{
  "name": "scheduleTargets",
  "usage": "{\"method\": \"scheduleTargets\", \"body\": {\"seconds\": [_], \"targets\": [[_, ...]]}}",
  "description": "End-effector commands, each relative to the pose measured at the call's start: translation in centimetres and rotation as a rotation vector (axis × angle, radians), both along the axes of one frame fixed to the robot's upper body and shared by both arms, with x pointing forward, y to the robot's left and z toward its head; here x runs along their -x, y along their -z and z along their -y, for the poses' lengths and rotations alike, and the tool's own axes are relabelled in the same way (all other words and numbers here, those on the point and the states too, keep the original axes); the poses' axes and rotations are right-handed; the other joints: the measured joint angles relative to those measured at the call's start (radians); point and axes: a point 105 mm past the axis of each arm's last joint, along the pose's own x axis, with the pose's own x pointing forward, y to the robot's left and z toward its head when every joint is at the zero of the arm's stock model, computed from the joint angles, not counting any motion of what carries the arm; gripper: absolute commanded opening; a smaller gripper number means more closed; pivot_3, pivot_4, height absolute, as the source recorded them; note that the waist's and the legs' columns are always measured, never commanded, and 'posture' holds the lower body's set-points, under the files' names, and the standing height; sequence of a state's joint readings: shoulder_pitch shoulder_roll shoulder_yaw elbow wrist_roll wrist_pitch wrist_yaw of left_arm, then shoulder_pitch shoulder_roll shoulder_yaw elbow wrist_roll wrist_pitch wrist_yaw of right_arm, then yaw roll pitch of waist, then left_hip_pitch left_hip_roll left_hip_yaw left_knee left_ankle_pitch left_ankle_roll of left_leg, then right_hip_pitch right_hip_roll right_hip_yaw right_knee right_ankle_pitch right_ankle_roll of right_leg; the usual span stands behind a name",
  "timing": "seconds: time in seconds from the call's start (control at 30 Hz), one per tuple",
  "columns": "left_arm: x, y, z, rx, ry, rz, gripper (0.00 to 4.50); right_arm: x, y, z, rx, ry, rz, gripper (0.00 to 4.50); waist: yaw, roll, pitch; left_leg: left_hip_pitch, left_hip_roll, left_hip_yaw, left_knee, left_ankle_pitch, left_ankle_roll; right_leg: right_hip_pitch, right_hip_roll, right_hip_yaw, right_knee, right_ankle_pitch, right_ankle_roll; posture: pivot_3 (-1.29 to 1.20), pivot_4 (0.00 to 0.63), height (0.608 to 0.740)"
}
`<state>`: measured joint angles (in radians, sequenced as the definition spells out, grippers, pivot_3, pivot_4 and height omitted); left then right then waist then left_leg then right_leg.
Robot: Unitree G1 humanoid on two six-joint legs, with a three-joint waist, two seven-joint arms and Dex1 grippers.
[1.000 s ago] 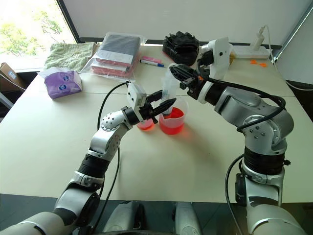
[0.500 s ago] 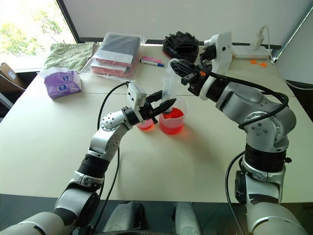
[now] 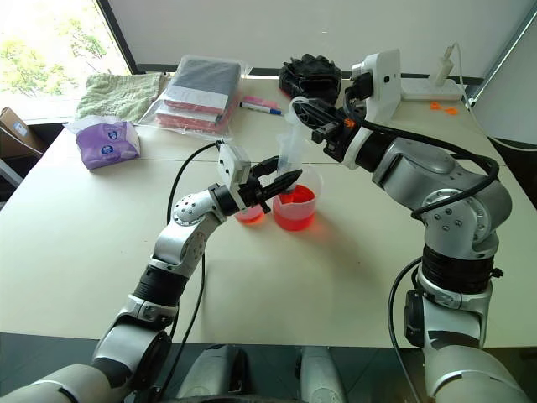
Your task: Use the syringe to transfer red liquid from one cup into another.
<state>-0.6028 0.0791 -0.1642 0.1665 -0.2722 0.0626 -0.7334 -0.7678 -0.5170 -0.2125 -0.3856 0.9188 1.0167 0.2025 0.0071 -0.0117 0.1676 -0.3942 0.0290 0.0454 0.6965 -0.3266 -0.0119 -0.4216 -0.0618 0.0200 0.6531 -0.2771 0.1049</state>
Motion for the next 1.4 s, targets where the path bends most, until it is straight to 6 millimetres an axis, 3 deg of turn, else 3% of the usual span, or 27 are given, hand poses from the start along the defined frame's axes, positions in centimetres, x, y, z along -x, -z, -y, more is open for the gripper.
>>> {"method": "scheduleTargets", "body": {"seconds": [0.03,0.23,0.33,0.5,1.4], "targets": [[2.1,1.0,2.3,-0.06,0.131,0.009,1.51,0.9,-4.7,1.9,-0.094,0.069,0.186,0.05,0.0,0.0,0.0,0.0,0.0,0.0,0.0,0.0,0.0,0.0,0.0,0.0,0.0,0.0,0.0,0.0,0.15,0.74],[1.9,0.8,2.2,-0.055,0.124,0.011,1.51,0.9,-3.9,1.7,-0.076,0.053,0.163,0.05,0.0,0.0,0.0,0.0,0.0,0.0,0.0,0.0,0.0,0.0,0.0,0.0,0.0,0.0,0.0,0.0,0.15,0.74],[1.7,0.6,2.1,-0.054,0.119,0.014,1.51,1.0,-3.5,1.4,-0.07,0.032,0.147,1.23,0.001,0.0,0.0,0.0,0.0,0.0,0.0,0.0,0.0,0.0,0.0,0.0,0.0,0.0,0.0,0.0,0.15,0.74],[1.4,0.1,1.9,-0.043,0.101,0.031,1.51,1.1,-3.0,1.4,-0.033,0.027,0.137,3.75,0.001,0.0,0.0,0.0,0.0,0.0,0.0,0.0,0.0,0.0,0.0,0.0,-0.001,0.0,0.0,0.0,0.15,0.74],[1.0,-0.6,1.8,-0.017,0.073,0.054,1.51,2.7,-1.1,4.2,0.248,-0.069,0.083,3.75,0.004,0.0,0.0,0.0,0.0,0.0,0.0,0.0,0.001,0.001,0.0,0.0,-0.003,0.0,0.0,0.0,0.15,0.74]]}}
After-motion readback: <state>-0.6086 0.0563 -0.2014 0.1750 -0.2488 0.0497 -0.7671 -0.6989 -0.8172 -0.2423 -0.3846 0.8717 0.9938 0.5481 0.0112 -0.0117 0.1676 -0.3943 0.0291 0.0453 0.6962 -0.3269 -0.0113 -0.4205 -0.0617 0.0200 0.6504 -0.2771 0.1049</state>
